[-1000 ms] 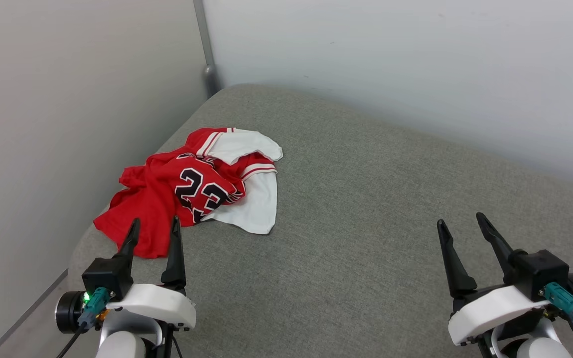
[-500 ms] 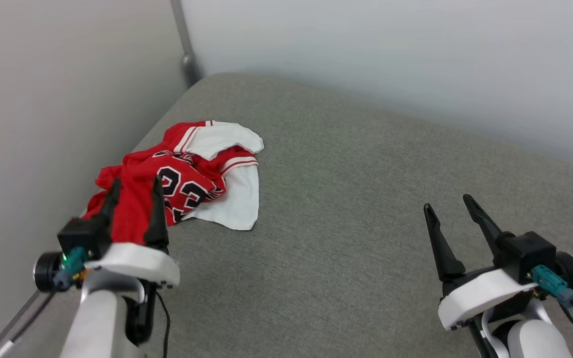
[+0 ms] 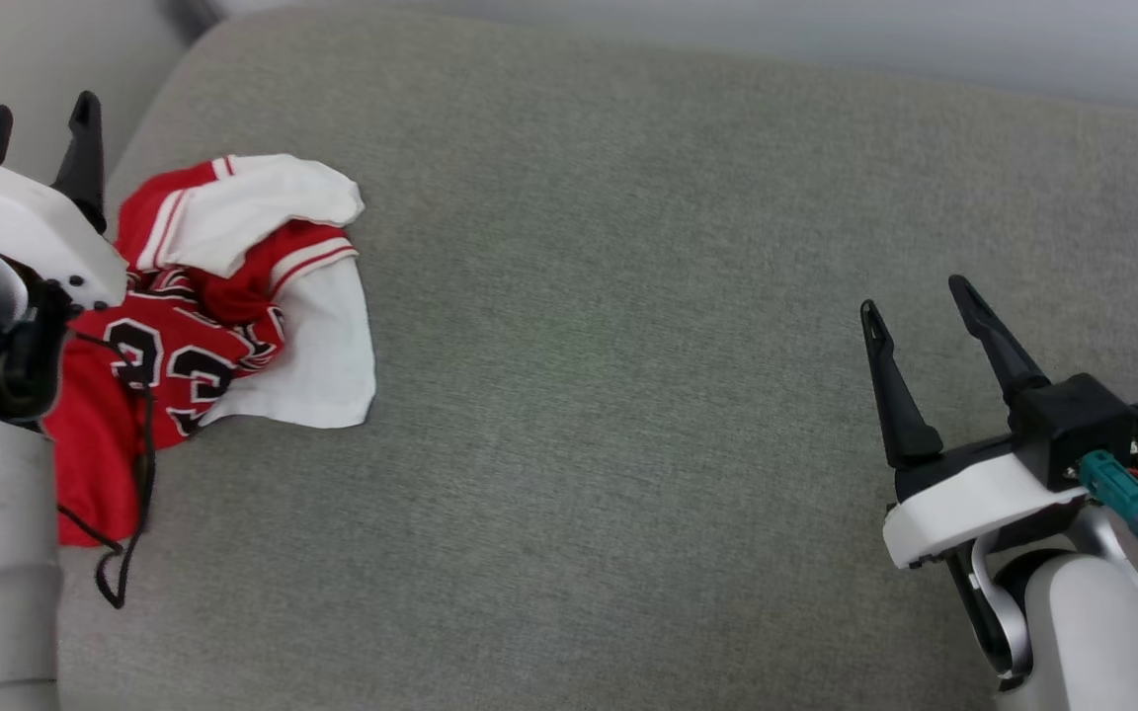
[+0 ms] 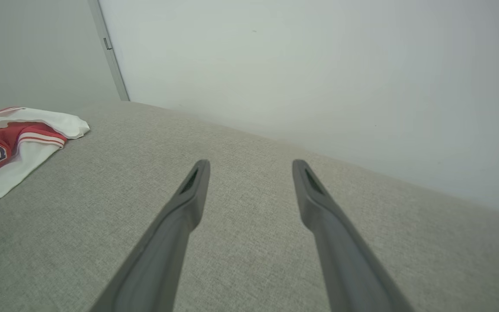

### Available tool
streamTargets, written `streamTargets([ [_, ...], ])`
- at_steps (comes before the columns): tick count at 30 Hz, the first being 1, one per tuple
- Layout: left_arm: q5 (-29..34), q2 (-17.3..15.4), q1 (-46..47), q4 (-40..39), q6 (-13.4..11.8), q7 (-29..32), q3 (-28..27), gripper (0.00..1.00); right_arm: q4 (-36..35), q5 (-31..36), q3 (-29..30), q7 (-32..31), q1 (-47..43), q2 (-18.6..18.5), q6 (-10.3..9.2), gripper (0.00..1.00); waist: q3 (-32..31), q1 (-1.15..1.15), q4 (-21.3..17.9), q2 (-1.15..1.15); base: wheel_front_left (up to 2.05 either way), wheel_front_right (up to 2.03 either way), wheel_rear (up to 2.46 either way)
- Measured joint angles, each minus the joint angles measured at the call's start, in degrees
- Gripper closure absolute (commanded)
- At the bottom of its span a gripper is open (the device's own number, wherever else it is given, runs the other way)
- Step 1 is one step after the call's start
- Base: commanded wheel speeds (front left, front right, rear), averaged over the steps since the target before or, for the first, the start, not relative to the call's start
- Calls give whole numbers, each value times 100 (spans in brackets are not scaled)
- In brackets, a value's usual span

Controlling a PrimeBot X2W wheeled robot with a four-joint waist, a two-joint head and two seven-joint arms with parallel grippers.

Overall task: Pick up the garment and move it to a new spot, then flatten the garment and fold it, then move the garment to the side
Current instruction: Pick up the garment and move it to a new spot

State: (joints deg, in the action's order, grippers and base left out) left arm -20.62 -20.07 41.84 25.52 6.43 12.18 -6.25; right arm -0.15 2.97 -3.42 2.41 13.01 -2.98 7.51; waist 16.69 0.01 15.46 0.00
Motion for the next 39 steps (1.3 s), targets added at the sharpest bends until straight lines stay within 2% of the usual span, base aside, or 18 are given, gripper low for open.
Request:
streamTargets([
  [5, -469, -412, 247, 691, 63, 1395, 35, 0, 59, 2, 36, 111, 178, 1, 0, 0, 524, 0, -300, 0, 0, 0, 0],
  [9, -719, -635, 241, 1336, 71, 2210, 26, 0, 154, -15, -11, 187, 291, 3, 0, 0, 854, 0, -493, 0, 0, 0, 0],
  [12, -859, -659, 207, 1739, 69, 2595, -14, 0, 207, -43, -45, 236, 371, 4, -1, 0, 1034, 0, -606, 0, 0, 0, 0],
  [15, -1040, -672, 280, 2023, 34, 2708, -131, 0, 263, -54, -66, 270, 430, 4, 0, 0, 1161, -1, -678, 0, 0, 0, 0],
  [16, -1100, -675, 320, 2112, 14, 2752, -167, 8, 286, -67, -77, 287, 437, 4, 0, 0, 1187, -1, -696, 0, 0, 0, 0],
  [17, -1132, -680, 350, 2184, 12, 2772, -185, 40, 301, -70, -88, 287, 438, 4, -1, 0, 1201, -1, -709, 0, 0, 0, 0],
  [18, -1148, -683, 375, 2247, 11, 2775, -198, 64, 322, -88, -101, 288, 452, 5, 0, 0, 1201, -1, -716, 0, 0, 0, 0],
  [19, -1162, -684, 400, 2303, 11, 2774, -204, 97, 335, -101, -107, 294, 470, 5, 0, 0, 1189, -1, -718, 0, 0, 0, 0],
  [20, -1170, -686, 411, 2338, 10, 2749, -203, 100, 339, -103, -109, 320, 486, 5, 0, 0, 1170, -1, -718, 0, 0, 0, 0],
  [26, -956, -661, 383, 2440, -40, 1851, -98, 100, 437, -129, -66, 364, 472, 7, 0, 0, 916, -1, -681, 0, 0, 0, 0],
  [33, -580, -824, 470, 2081, -40, 70, -44, 100, 512, -290, -23, 467, 273, 7, -1, 0, 357, 0, -616, 0, 0, 0, 0],
  [39, -87, -825, 735, 1809, -31, -1307, 316, 100, 594, -474, 60, 514, -64, 7, 0, 0, -353, -1, -596, 0, 0, 0, 0],
])
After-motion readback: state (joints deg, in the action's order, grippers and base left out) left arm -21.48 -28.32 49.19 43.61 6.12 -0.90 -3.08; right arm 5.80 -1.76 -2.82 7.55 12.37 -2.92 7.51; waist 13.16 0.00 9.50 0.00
